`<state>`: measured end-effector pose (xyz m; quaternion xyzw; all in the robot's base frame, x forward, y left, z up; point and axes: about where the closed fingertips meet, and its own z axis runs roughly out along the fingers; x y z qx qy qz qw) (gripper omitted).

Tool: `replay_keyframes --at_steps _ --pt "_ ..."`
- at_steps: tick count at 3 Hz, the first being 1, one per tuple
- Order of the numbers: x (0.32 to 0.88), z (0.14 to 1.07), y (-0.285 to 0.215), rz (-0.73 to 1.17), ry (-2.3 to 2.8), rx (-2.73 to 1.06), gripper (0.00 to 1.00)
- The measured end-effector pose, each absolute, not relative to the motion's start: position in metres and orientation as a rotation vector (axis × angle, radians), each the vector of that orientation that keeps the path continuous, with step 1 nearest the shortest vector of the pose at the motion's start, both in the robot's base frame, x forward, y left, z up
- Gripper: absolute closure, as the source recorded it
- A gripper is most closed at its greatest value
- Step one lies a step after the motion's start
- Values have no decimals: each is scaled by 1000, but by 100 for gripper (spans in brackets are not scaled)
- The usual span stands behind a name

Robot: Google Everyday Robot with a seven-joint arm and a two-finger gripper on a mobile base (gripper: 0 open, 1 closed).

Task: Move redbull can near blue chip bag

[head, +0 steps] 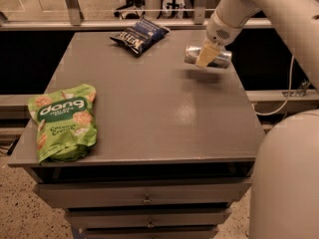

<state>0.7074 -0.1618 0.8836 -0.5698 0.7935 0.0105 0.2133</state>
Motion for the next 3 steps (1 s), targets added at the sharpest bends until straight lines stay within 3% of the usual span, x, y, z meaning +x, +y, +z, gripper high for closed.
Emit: replay_keyframes --at_steps 1,3 --pt "700 929 -176 17 2146 -1540 100" --pt "723 928 -160 31 2102 -1518 100"
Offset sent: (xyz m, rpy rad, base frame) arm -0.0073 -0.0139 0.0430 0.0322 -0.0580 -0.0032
